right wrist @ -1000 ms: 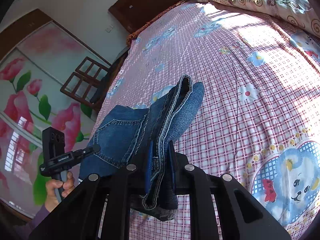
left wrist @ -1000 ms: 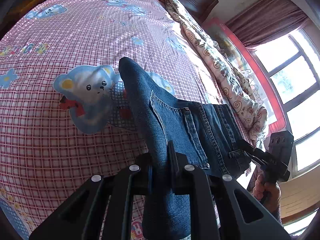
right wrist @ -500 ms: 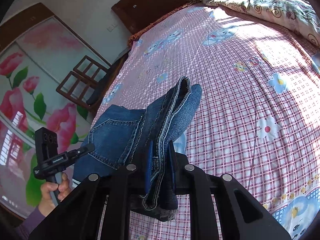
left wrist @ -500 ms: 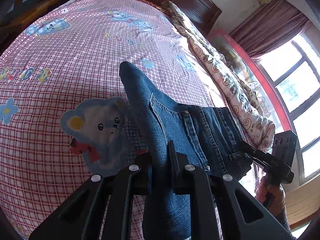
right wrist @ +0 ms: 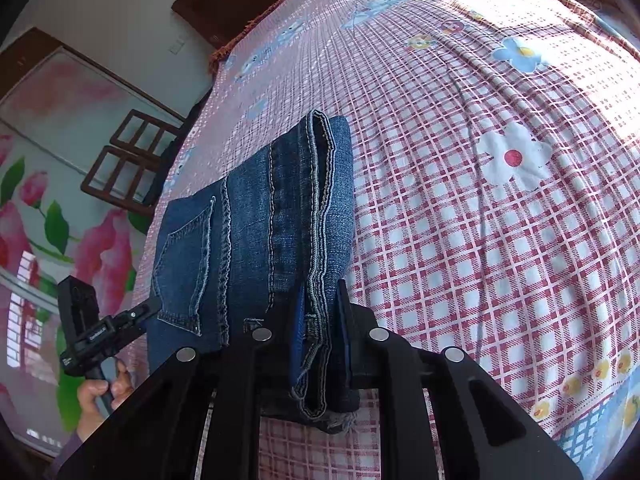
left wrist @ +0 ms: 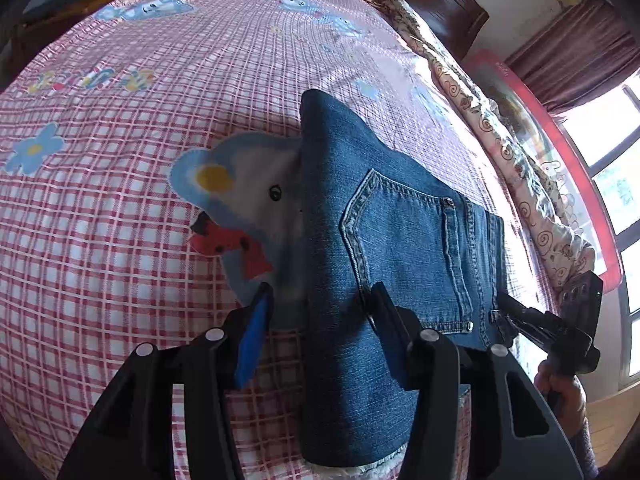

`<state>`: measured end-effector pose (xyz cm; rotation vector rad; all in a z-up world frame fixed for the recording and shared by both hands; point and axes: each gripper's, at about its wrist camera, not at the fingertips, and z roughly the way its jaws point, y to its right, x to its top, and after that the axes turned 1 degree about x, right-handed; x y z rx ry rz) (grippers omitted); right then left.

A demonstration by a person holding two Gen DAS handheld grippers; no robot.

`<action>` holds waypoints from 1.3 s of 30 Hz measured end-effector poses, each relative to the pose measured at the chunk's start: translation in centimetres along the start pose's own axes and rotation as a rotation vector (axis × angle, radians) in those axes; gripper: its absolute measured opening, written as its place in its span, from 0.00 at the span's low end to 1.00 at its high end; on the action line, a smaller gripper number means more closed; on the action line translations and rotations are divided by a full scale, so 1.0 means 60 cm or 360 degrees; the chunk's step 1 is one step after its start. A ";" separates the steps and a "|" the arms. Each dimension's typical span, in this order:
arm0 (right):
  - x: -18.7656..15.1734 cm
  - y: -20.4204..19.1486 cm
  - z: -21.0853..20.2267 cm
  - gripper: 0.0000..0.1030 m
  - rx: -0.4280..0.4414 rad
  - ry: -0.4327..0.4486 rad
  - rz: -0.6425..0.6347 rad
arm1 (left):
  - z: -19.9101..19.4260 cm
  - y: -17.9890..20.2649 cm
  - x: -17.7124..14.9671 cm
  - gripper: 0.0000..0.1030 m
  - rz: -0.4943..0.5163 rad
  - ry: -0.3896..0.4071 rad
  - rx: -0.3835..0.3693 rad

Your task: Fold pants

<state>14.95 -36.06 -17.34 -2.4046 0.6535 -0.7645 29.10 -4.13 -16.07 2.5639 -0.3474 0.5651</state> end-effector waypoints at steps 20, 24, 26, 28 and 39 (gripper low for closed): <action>-0.009 -0.003 -0.046 0.32 0.0026 -0.0024 0.0119 | -0.009 0.117 -0.025 0.95 0.0211 -0.0032 0.0450; -0.021 -0.021 -0.033 0.47 -0.0059 -0.0047 0.0008 | 0.014 0.105 -0.039 0.95 0.0176 -0.0095 0.0472; -0.027 -0.033 -0.022 0.40 -0.0146 -0.0063 -0.0106 | 0.023 0.099 -0.048 0.96 0.0165 -0.0112 0.0475; -0.031 -0.043 -0.022 0.24 -0.0219 -0.0059 -0.0193 | 0.022 0.095 -0.052 0.97 0.0156 -0.0092 0.0464; -0.035 -0.068 -0.053 0.13 -0.0245 0.0025 -0.0272 | 0.022 0.096 -0.043 0.98 0.0190 -0.0094 0.0487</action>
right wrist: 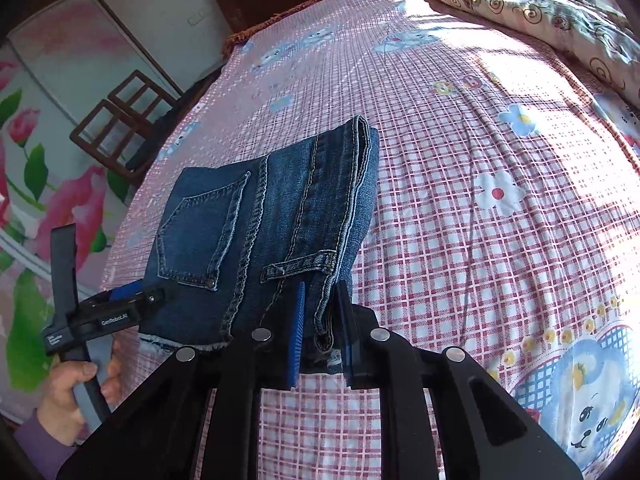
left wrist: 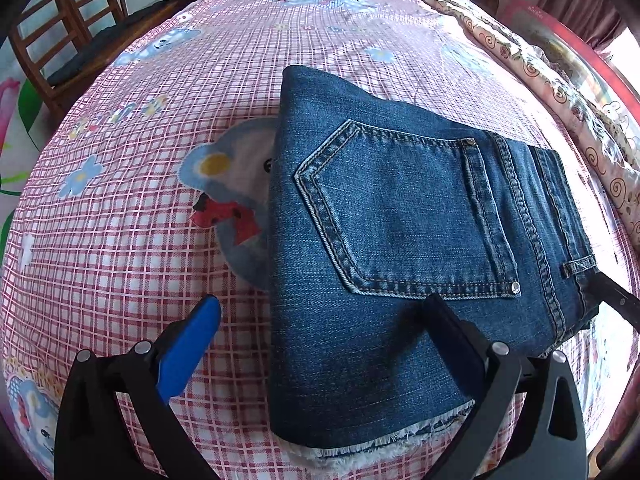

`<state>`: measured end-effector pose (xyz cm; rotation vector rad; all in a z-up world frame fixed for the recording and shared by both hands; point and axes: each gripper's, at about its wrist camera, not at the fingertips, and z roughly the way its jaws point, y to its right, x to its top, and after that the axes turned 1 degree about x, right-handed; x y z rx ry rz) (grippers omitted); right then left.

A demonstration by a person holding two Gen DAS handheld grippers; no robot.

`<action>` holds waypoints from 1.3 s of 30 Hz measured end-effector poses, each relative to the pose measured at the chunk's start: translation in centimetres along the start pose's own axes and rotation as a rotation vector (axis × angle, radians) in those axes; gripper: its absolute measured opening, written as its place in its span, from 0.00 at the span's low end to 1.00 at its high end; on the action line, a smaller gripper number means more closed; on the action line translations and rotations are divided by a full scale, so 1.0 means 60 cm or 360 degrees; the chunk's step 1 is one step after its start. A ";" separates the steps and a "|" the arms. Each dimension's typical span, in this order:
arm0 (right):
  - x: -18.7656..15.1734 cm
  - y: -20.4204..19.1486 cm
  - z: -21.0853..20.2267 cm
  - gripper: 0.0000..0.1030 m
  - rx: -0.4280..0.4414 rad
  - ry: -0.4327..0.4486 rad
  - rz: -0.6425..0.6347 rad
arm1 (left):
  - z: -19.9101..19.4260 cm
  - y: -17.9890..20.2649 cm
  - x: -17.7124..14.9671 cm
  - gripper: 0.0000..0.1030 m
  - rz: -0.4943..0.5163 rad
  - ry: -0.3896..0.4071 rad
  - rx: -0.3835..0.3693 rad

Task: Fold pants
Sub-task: 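Lay the folded jeans flat and open both tools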

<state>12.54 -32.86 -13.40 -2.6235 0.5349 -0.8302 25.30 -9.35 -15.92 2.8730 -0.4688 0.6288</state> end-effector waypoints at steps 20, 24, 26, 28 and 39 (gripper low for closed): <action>-0.056 0.054 -0.038 0.65 -0.0055 -0.0094 0.0439 | -0.050 -0.041 -0.034 0.98 -0.0046 0.0025 0.0160; -0.091 0.029 -0.053 0.71 -0.0044 -0.0148 0.0396 | -0.101 -0.046 -0.067 0.98 -0.0016 0.0136 0.0277; -0.107 0.013 -0.055 0.71 -0.0032 -0.0172 0.0345 | -0.121 -0.047 -0.082 0.98 -0.0023 0.0163 0.0294; -0.122 -0.003 -0.056 0.71 -0.0074 -0.0196 0.0299 | -0.140 -0.047 -0.097 0.98 -0.0034 0.0184 0.0268; -0.159 -0.133 -0.121 0.71 -0.0307 0.0085 -0.0042 | -0.223 -0.002 -0.163 0.98 -0.0077 0.0383 0.0382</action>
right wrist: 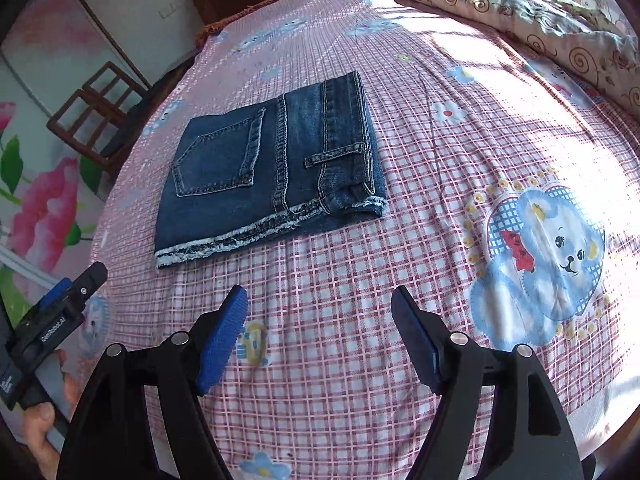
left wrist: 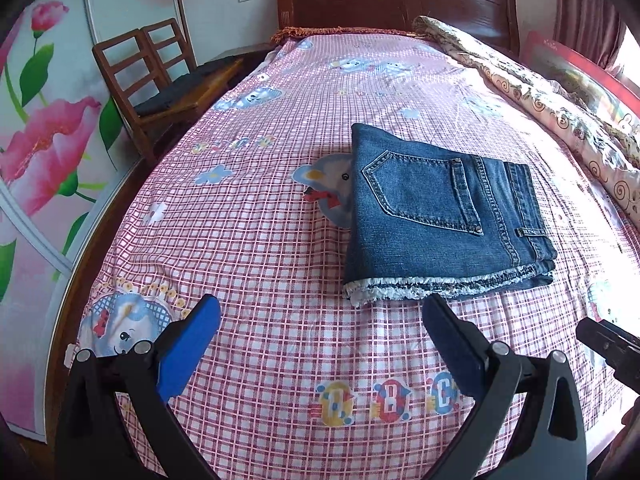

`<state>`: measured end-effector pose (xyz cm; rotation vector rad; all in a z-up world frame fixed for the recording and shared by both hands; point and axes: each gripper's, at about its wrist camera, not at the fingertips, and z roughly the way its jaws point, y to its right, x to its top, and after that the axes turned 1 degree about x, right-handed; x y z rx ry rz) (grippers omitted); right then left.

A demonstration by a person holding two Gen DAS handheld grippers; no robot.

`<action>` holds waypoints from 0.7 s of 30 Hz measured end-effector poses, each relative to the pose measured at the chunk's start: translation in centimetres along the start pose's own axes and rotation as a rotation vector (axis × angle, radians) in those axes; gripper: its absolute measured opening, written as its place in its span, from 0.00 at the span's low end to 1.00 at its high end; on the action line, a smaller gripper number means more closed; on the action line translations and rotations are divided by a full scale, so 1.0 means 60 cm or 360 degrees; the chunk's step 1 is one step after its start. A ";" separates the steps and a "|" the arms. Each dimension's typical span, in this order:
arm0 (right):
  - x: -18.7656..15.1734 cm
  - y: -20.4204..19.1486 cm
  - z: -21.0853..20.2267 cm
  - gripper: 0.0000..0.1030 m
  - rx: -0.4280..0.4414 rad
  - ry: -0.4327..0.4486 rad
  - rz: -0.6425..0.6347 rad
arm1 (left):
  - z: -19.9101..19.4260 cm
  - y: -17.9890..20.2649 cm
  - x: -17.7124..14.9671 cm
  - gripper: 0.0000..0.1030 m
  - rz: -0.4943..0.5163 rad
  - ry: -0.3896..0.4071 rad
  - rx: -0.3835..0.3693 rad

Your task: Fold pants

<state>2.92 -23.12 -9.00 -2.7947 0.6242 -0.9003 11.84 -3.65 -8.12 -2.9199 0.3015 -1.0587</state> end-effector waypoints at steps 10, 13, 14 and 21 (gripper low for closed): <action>-0.014 -0.068 -0.164 0.71 -0.0299 0.0657 -0.0339 | -0.138 -0.018 -0.011 0.98 -0.0077 0.0492 0.0300; -0.012 -0.071 -0.191 0.71 -0.0295 0.0767 -0.0337 | -0.182 -0.028 -0.016 0.98 -0.0146 0.0660 0.0298; -0.011 -0.069 -0.194 0.71 -0.0292 0.0781 -0.0324 | -0.194 -0.028 -0.019 0.98 -0.0153 0.0703 0.0290; -0.037 -0.078 -0.195 0.71 -0.0299 0.0836 -0.0339 | -0.219 -0.027 -0.062 0.98 -0.0163 0.0815 0.0288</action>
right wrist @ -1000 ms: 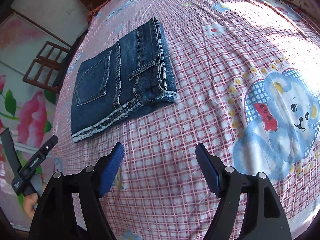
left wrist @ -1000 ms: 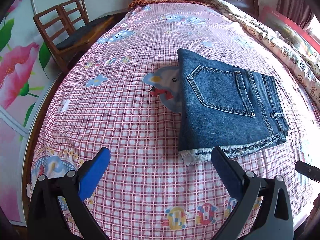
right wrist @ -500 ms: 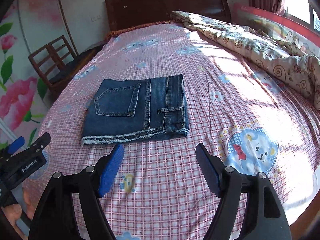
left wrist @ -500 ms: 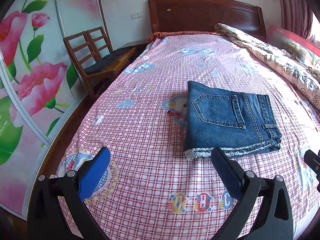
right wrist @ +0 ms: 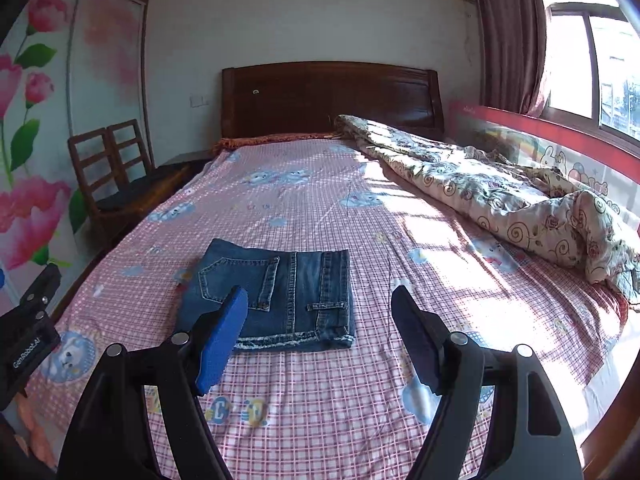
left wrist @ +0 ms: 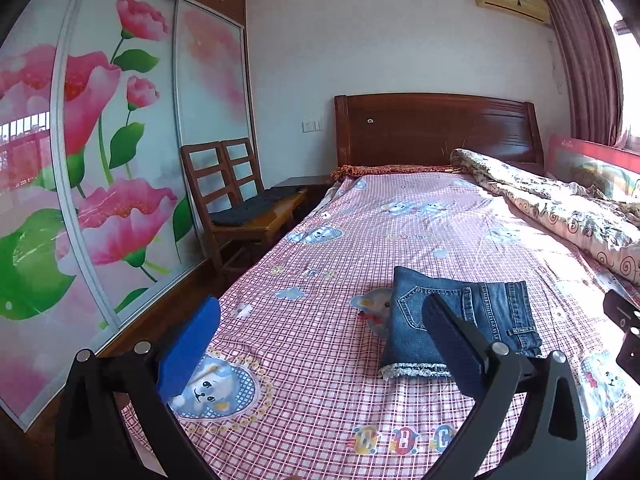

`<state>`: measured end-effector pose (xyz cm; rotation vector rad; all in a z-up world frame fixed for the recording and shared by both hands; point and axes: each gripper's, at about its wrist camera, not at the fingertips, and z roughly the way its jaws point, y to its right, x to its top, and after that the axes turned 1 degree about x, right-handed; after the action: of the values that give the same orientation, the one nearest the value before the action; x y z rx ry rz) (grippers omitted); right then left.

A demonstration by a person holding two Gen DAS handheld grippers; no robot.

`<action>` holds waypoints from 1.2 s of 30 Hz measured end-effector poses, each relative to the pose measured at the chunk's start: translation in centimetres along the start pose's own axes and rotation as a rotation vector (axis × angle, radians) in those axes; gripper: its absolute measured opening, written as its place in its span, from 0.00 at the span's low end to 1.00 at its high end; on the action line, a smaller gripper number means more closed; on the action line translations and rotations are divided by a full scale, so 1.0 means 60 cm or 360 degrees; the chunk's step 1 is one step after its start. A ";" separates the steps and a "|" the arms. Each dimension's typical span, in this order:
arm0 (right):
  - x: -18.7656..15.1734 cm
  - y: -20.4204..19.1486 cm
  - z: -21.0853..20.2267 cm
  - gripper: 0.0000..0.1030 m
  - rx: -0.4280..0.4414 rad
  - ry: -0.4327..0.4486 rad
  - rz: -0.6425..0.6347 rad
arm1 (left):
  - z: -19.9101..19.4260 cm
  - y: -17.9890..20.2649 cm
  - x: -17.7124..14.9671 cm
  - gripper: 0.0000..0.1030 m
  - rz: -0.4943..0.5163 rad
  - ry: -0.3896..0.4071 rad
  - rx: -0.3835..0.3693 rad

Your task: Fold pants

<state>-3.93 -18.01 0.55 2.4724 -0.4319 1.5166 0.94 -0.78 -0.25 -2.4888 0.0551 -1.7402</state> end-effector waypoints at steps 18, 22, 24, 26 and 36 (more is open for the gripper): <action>-0.003 -0.015 -0.019 0.71 0.0015 0.0031 -0.0002 | -0.021 0.013 -0.005 0.98 0.0038 0.0057 0.0021; -0.004 -0.017 -0.019 0.71 0.0022 0.0016 -0.0005 | -0.028 0.023 -0.005 0.98 0.0070 0.0077 0.0017; -0.005 -0.019 -0.019 0.71 0.0023 0.0011 -0.0007 | -0.030 0.025 -0.005 0.98 0.0081 0.0071 -0.0015; -0.006 -0.019 -0.019 0.71 0.0023 0.0010 -0.0009 | -0.030 0.029 -0.007 0.98 0.0094 0.0058 -0.0024; -0.008 -0.015 -0.017 0.71 0.0030 -0.0003 0.0012 | -0.026 0.027 -0.005 0.98 0.0048 0.0014 -0.0028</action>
<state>-4.67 -16.74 0.56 2.4891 -0.4293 1.5284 -0.55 -2.46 -0.16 -2.4793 0.1086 -1.7469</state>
